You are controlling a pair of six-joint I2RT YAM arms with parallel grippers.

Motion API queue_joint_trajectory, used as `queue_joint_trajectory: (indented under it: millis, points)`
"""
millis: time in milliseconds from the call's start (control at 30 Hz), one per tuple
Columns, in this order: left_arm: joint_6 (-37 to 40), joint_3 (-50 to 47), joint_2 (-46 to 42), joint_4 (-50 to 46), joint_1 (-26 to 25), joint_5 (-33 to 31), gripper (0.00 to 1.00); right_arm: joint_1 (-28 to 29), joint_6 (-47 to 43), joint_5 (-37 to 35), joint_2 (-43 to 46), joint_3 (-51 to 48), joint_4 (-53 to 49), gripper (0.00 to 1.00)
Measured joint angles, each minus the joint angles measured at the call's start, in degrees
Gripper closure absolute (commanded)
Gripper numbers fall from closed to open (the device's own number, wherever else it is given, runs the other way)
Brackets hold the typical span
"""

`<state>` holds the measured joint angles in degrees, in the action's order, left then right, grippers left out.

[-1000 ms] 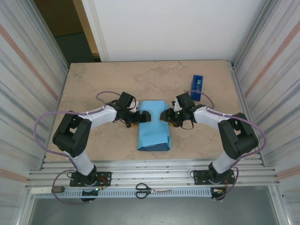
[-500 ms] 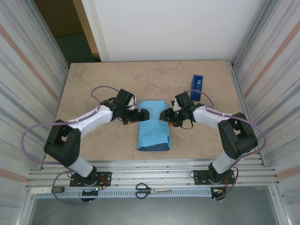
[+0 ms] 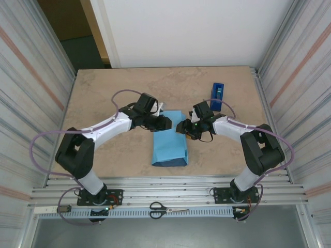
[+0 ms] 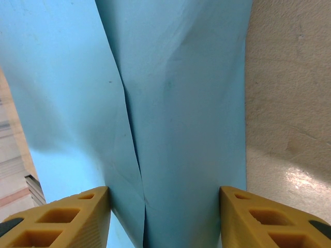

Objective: Wrap the gift box in paper

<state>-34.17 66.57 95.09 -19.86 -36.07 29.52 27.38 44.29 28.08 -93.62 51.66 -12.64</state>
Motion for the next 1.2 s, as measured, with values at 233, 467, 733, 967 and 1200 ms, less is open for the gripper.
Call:
queue_joint_trajectory:
  millis: [233, 467, 733, 967, 1200]
  points:
    - [-0.8, 2.0, 5.5, 0.0, -1.5, -0.2, 0.77, 0.0, 0.0, 0.0, 0.0, 0.0, 0.0, 0.47]
    - [-0.6, 1.7, 7.1, -0.4, -2.3, -2.0, 0.81, 0.0, 0.0, -0.1, -0.1, 0.3, -0.4, 0.47]
    - [0.0, -0.5, 6.3, 2.2, -2.3, -2.3, 0.82, 0.0, -0.5, -0.1, -1.1, 2.9, -3.9, 0.42]
    - [1.0, -1.2, 6.0, 3.3, -2.3, -2.5, 0.82, -2.4, -2.8, -0.7, -2.4, 8.3, -9.0, 0.32]
    - [1.2, -1.2, 6.0, 3.3, -2.3, -2.5, 0.82, -7.8, -5.0, -1.1, -0.5, 10.3, -11.5, 0.31]
